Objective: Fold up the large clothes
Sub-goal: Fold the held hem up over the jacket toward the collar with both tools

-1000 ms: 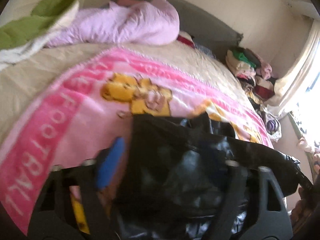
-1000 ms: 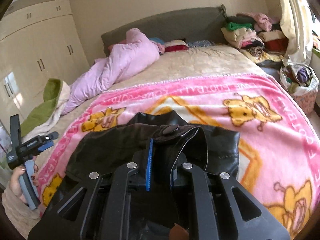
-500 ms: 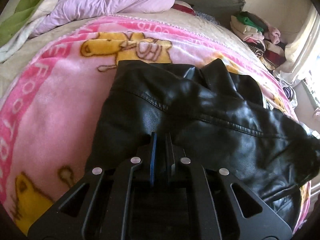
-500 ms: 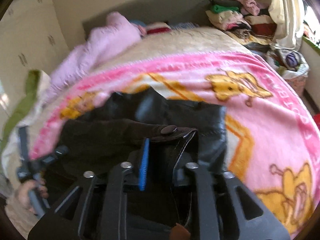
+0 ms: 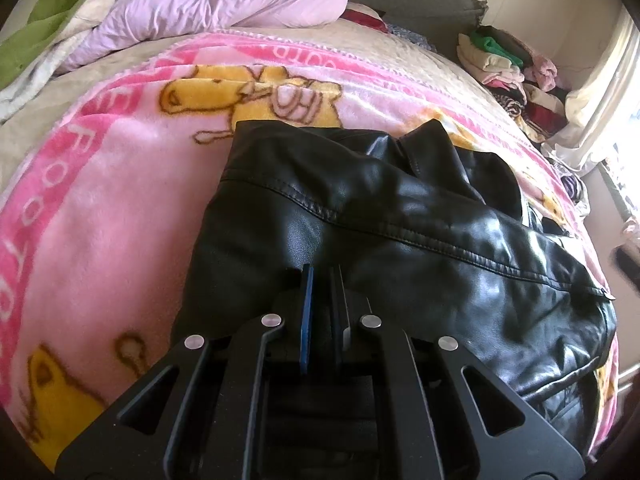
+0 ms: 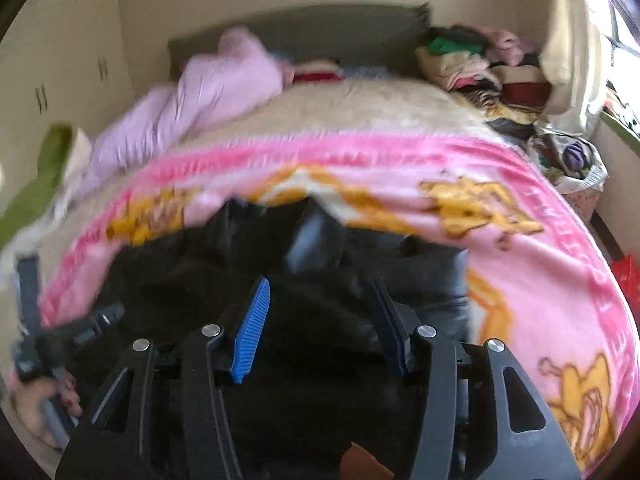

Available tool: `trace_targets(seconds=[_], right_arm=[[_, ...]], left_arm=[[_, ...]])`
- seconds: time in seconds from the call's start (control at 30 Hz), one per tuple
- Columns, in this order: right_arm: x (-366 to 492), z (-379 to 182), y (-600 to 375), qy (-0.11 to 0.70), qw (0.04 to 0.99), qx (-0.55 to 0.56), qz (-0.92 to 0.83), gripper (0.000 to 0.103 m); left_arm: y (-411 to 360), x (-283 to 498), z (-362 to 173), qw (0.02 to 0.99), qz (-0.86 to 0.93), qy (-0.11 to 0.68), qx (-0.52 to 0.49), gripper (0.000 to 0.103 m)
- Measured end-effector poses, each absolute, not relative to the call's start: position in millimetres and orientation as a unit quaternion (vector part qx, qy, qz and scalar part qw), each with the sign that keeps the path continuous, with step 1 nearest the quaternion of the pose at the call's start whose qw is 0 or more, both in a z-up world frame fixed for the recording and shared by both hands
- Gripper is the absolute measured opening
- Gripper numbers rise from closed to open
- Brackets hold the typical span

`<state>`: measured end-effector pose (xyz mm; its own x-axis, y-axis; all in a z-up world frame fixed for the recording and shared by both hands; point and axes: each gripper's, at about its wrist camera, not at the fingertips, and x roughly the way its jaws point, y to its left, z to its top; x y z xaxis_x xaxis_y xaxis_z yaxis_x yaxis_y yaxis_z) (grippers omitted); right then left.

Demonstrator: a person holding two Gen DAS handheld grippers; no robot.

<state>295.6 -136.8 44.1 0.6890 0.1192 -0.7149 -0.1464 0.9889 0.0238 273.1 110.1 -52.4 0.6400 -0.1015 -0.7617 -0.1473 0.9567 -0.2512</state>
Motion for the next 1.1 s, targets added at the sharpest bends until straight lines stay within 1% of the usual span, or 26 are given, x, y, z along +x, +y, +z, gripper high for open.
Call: trace_targets(seconds=[0.1, 0.17, 0.33, 0.43, 0.5, 0.57, 0.6, 0.63, 0.7, 0.73, 0.8, 0.87, 0.93, 1.03, 1.1], right_arm=[[311.9, 10.9, -133.0, 0.436, 0.898, -0.035, 0.043, 0.048], [316.1, -8.7, -140.3, 0.461, 0.886, -0.024, 0.031, 0.048], [321.4, -29.2, -146.8, 0.466, 0.884, -0.013, 0.034, 0.049], [320.0, -26.3, -147.0, 0.464, 0.885, -0.011, 0.040, 0.050], [308.9, -8.2, -152.2, 0.444, 0.894, 0.018, 0.056, 0.052], [289.0, 11.1, -156.0, 0.421, 0.903, 0.040, 0.074, 0.058], [279.4, 20.0, -158.7, 0.409, 0.907, 0.050, 0.084, 0.058], [271.7, 25.8, -159.8, 0.401, 0.910, 0.054, 0.090, 0.059], [259.9, 33.4, -159.7, 0.390, 0.914, 0.051, 0.096, 0.059], [255.1, 35.2, -160.0, 0.388, 0.915, 0.049, 0.098, 0.059], [246.7, 35.4, -158.8, 0.388, 0.915, 0.043, 0.100, 0.061], [240.6, 33.9, -156.3, 0.390, 0.914, 0.039, 0.102, 0.065], [236.1, 32.6, -153.5, 0.390, 0.915, 0.037, 0.101, 0.065], [230.1, 29.8, -149.0, 0.395, 0.911, 0.037, 0.109, 0.065], [226.6, 28.3, -142.9, 0.396, 0.911, 0.031, 0.113, 0.066]], left_arm=[[110.8, 273.2, -52.2, 0.893, 0.009, 0.425, -0.150, 0.002], [110.7, 273.1, -52.2, 0.893, 0.008, 0.425, -0.149, 0.002], [111.5, 273.7, -52.3, 0.892, 0.002, 0.426, -0.150, 0.002], [111.5, 273.6, -52.0, 0.892, 0.002, 0.426, -0.151, 0.002], [111.3, 272.7, -50.6, 0.894, 0.001, 0.423, -0.148, 0.002], [109.1, 269.3, -45.1, 0.898, -0.003, 0.417, -0.138, 0.002], [107.8, 267.6, -42.0, 0.900, -0.005, 0.415, -0.133, 0.003], [105.7, 264.6, -37.8, 0.902, -0.008, 0.412, -0.127, 0.003], [103.4, 258.4, -29.8, 0.907, -0.015, 0.403, -0.121, 0.010], [101.7, 254.0, -24.3, 0.909, -0.018, 0.398, -0.122, 0.013], [97.8, 246.1, -15.5, 0.913, -0.025, 0.388, -0.122, 0.013], [94.4, 239.7, -9.0, 0.916, -0.032, 0.381, -0.122, 0.013], [87.9, 231.7, -6.1, 0.916, -0.043, 0.380, -0.118, 0.013], [76.2, 222.3, -14.7, 0.907, -0.059, 0.402, -0.113, 0.013], [67.7, 219.2, -27.0, 0.897, -0.056, 0.428, -0.098, 0.016]])
